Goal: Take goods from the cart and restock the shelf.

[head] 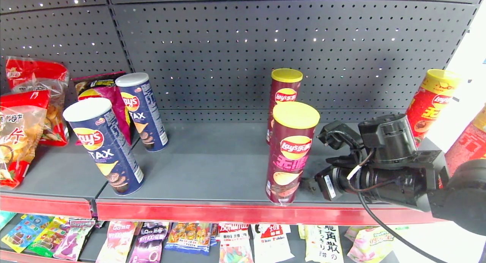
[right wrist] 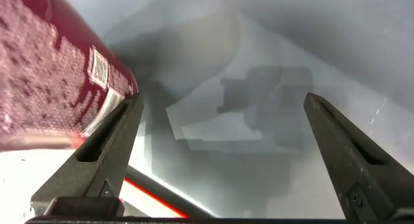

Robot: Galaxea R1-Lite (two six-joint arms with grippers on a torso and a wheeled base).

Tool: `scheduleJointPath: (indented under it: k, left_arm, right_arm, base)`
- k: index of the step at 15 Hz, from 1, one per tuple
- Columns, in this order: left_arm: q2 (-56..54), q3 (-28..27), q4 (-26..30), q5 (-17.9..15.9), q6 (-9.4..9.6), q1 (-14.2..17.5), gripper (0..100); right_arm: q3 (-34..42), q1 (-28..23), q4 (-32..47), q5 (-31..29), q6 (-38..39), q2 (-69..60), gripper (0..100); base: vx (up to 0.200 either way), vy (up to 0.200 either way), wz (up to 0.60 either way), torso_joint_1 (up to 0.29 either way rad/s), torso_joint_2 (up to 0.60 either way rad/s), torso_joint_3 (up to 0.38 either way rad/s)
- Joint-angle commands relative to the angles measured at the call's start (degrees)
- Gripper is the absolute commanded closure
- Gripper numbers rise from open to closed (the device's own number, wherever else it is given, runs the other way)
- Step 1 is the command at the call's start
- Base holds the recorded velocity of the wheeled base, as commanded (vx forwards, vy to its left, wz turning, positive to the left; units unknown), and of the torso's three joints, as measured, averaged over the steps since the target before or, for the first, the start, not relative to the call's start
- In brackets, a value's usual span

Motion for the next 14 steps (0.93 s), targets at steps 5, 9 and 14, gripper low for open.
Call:
scheduleJointPath:
  k: [5, 9, 14]
  left_arm:
    - [-0.02, 0.0, 0.02, 0.0, -0.01, 0.01, 0]
    - [-0.02, 0.0, 0.02, -0.09, -0.01, 0.01, 0]
    - [-0.02, 0.0, 0.02, 0.0, -0.01, 0.01, 0]
  right_arm:
    - [-0.01, 0.72, -2.41, -0.08, -0.01, 0.9, 0]
    - [-0.19, 0.72, -2.41, -0.08, -0.01, 0.9, 0]
    - [0.17, 1.33, -2.41, -0.08, -0.01, 0.72, 0]
  base:
    - [0.0, 0.0, 0.0, 0.0, 0.0, 0.0]
    - [0.0, 0.0, 0.0, 0.0, 0.0, 0.0]
    - [0.0, 0.0, 0.0, 0.0, 0.0, 0.0]
